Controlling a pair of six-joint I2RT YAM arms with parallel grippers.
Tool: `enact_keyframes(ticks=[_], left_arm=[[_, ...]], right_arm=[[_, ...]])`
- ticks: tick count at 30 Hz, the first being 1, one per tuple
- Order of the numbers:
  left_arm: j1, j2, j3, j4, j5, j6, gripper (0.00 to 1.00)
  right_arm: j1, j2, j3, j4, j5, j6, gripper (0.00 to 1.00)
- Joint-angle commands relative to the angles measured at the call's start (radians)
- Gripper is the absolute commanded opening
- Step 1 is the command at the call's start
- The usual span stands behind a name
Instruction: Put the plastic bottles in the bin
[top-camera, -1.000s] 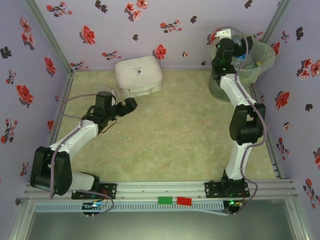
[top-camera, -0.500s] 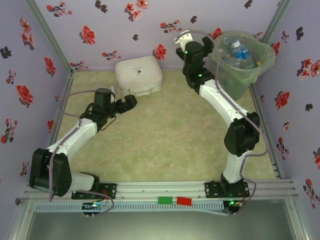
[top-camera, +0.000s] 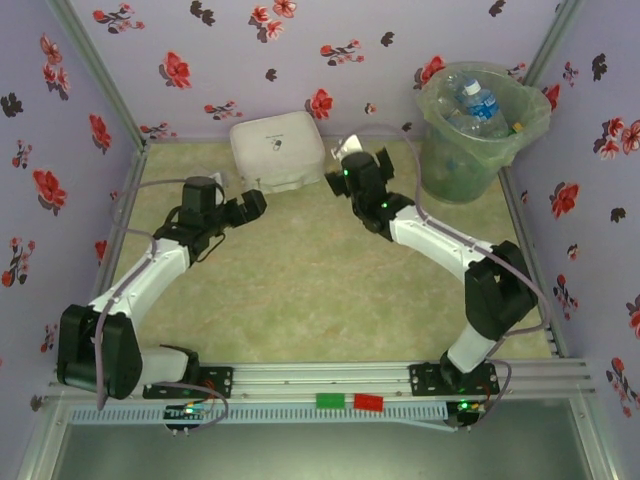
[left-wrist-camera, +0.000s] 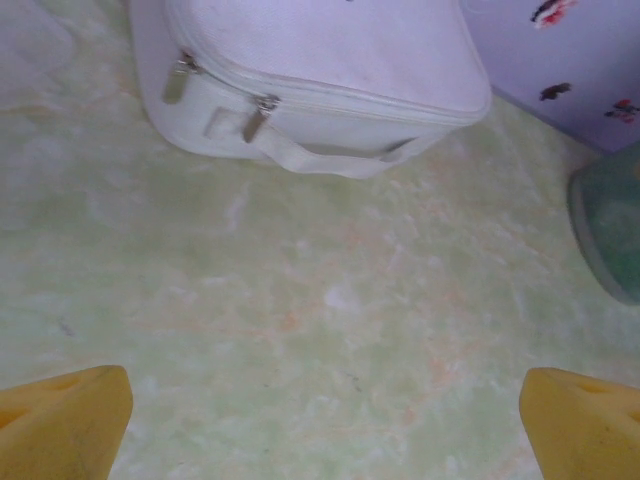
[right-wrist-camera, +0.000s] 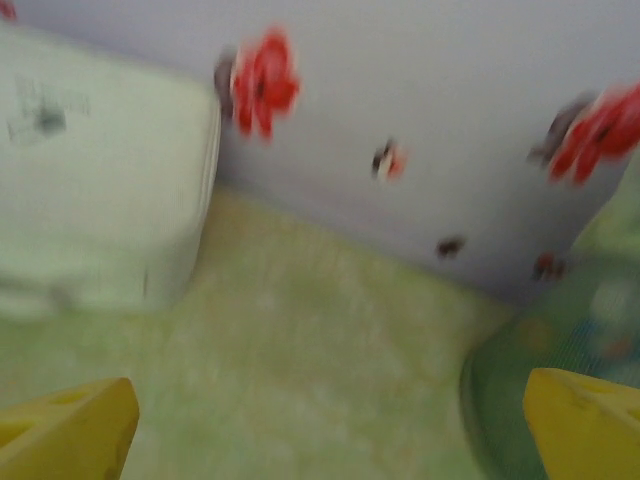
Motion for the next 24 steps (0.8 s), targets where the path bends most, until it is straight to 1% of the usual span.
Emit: enact_keyframes(ticks=[1, 5, 9, 12, 16, 18, 20, 22, 24], left_arm=[[0.022, -0.049, -0.003, -0.038, -0.127, 0.111, 1.0], [0.052, -0.08, -0.057, -0.015, -0.244, 0.21, 1.0], [0.098, -0.081, -0.105, 0.026, -0.327, 0.273, 1.0], [0.125, -0.065, -0.13, 0.067, -0.384, 0.309, 1.0], [0.151, -0.019, -0.154, 0.138, -0.473, 0.365, 1.0], [0.158, 0.014, -0.174, 0.202, -0.523, 0.411, 1.0], [0.161, 0.052, -0.199, 0.271, -0.556, 0.457, 1.0], [0.162, 0.097, -0.224, 0.361, -0.566, 0.511, 1.0], [0.163, 0.138, -0.255, 0.454, -0.571, 0.558, 1.0]], right_arm=[[-0.005, -0.085, -0.134, -0.023, 0.025, 0.167, 1.0], [-0.033, -0.2, -0.314, -0.02, 0.049, 0.252, 1.0], [-0.115, -0.324, -0.439, -0.054, 0.061, 0.3, 1.0], [-0.202, -0.43, -0.522, -0.034, 0.05, 0.295, 1.0], [-0.34, -0.515, -0.649, 0.092, 0.034, 0.255, 1.0], [-0.408, -0.52, -0.715, 0.186, -0.004, 0.251, 1.0], [-0.476, -0.487, -0.764, 0.308, -0.066, 0.261, 1.0], [-0.507, -0.426, -0.779, 0.414, -0.108, 0.261, 0.99], [-0.513, -0.355, -0.774, 0.518, -0.13, 0.248, 1.0]])
